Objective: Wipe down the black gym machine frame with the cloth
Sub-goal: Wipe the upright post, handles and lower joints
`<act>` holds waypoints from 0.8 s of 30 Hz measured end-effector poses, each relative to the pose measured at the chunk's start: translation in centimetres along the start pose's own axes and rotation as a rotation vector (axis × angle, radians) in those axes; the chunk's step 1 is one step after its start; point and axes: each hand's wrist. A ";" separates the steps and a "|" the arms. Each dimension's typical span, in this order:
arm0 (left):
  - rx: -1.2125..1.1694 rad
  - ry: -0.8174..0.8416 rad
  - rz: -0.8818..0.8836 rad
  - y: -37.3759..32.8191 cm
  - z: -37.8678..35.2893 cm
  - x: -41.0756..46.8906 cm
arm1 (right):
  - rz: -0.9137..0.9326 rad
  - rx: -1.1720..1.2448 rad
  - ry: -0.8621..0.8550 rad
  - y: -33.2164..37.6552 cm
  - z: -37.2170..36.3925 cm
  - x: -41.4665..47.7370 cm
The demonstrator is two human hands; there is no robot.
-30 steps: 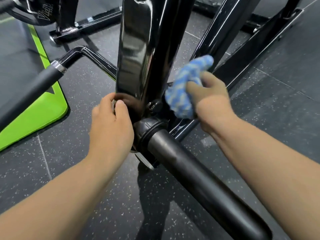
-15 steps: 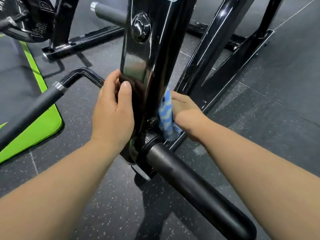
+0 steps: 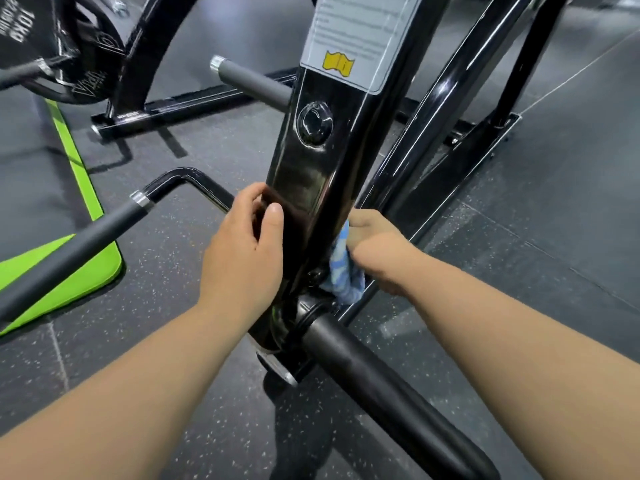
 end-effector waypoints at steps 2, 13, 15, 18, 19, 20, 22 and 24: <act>-0.008 -0.009 0.001 -0.1 -0.1 0.0 | 0.049 -0.393 -0.001 0.2 0.8 1.0; 0.043 -0.052 -0.128 1.2 -1.8 -1.0 | 0.113 -0.842 0.184 1.0 1.7 4.5; 0.054 -0.065 -0.115 1.5 -2.4 -1.3 | 0.033 -0.858 0.204 1.1 1.7 5.0; 0.113 -0.092 -0.140 1.4 -3.3 -1.5 | -0.057 -0.867 0.231 1.4 1.0 5.9; 0.130 -0.099 -0.142 1.4 -3.5 -1.6 | -0.056 -0.793 0.257 1.4 0.8 6.2; 0.145 -0.106 -0.141 1.6 -3.6 -1.6 | -0.047 -0.717 0.277 1.3 0.6 6.6; 0.147 -0.104 -0.143 1.7 -3.7 -1.5 | 0.009 -0.570 0.258 0.8 0.7 7.0; 0.148 -0.103 -0.145 1.8 -3.8 -1.4 | 0.066 -0.429 0.197 0.1 1.0 6.4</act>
Point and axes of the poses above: each hand's wrist, its own x-axis towards the middle knuckle, its own z-axis out of the back of the hand, y = z × x, and after that the axes turned 13 degrees about x, right-handed
